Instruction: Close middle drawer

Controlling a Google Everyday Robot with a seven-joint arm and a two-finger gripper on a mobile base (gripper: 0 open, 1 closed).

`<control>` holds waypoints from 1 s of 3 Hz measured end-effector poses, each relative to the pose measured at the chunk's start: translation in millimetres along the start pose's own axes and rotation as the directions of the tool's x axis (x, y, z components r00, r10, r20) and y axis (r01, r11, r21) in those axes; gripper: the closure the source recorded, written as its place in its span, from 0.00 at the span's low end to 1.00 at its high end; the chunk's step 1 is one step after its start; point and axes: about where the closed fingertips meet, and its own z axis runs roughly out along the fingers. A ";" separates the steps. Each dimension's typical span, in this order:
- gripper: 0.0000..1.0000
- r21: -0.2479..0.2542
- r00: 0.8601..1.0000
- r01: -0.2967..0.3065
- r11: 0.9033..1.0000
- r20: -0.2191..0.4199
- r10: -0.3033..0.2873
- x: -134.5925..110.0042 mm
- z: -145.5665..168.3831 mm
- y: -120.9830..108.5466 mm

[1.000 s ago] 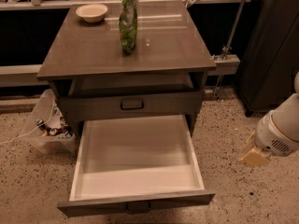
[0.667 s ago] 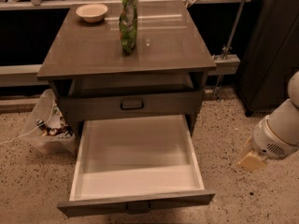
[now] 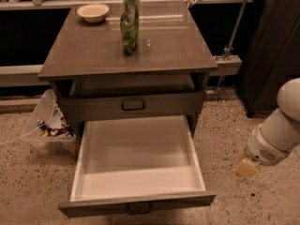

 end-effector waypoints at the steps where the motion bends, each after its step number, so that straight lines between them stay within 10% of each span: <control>1: 1.00 -0.073 0.997 -0.057 0.996 0.050 0.061 14.4 37.0 6.3; 3: 1.00 -0.153 0.988 -0.141 0.978 0.044 0.149 45.7 79.8 20.9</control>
Offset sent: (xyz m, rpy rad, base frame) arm -0.0505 -0.0106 -0.0930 0.1398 0.1296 -0.1658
